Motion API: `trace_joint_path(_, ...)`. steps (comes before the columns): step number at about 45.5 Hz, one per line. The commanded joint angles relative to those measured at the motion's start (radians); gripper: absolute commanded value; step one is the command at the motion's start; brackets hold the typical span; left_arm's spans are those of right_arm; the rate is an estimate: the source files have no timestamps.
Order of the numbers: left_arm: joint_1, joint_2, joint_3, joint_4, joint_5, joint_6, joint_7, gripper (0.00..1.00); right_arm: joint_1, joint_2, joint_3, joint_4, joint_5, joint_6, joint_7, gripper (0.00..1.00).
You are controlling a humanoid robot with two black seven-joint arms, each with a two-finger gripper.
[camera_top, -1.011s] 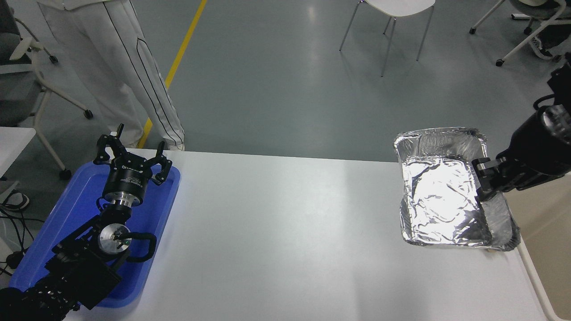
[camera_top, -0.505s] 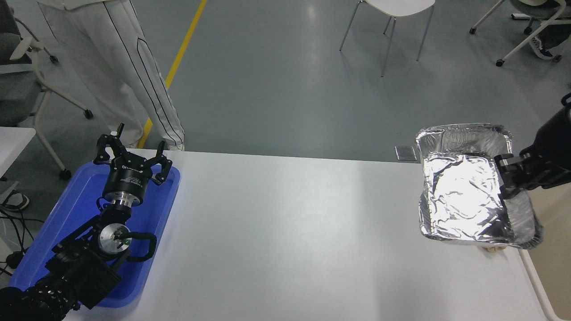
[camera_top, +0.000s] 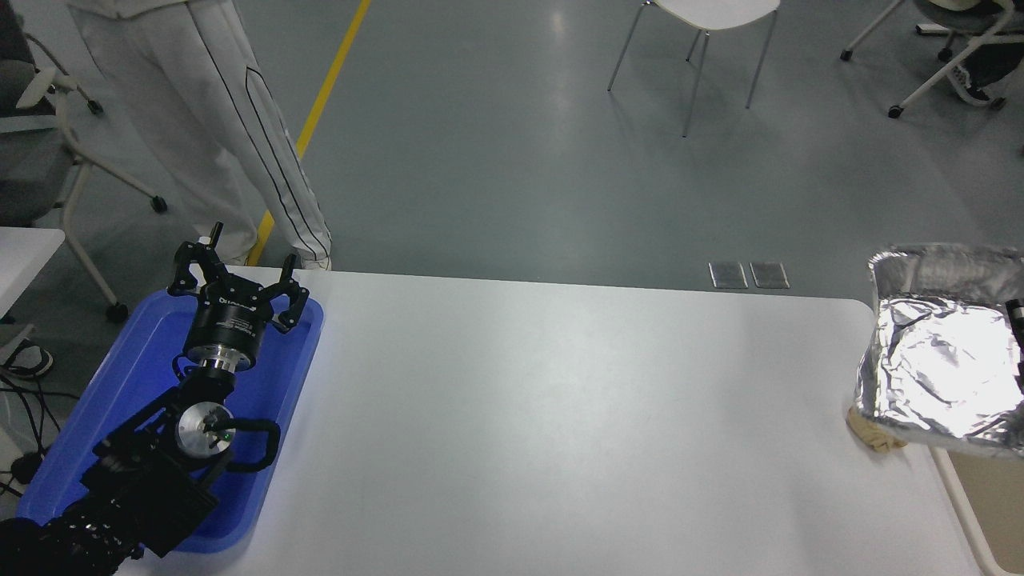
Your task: Pick up foil plate and place in dustbin
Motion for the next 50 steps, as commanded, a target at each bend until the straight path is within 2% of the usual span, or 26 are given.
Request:
trace_joint_path(1,0.000,0.000,0.001,0.000,-0.001,0.001,0.000,1.00,-0.138,-0.179,-0.002,-0.185,-0.007,0.000,-0.001,0.00)
trace_joint_path(7,0.000,0.000,-0.001,0.000,0.001,-0.001,0.000,1.00,-0.252,-0.239,0.021,-0.297,0.007,-0.012,-0.001,0.00)
trace_joint_path(14,0.000,0.000,-0.001,0.000,0.001,0.001,-0.001,1.00,-0.457,-0.281,0.136,-0.348,0.023,-0.214,-0.001,0.00)
trace_joint_path(22,0.000,-0.002,-0.001,0.000,0.001,0.001,-0.001,1.00,-0.715,-0.341,0.308,-0.351,0.145,-0.469,-0.001,0.00)
trace_joint_path(32,-0.001,0.000,-0.001,0.000,0.001,-0.001,0.000,1.00,-0.964,-0.303,0.482,-0.408,0.174,-0.690,-0.001,0.00)
trace_joint_path(50,-0.001,0.000,-0.001,0.000,0.001,-0.001,0.000,1.00,-1.349,-0.162,0.808,-0.707,0.176,-0.776,-0.005,0.00)
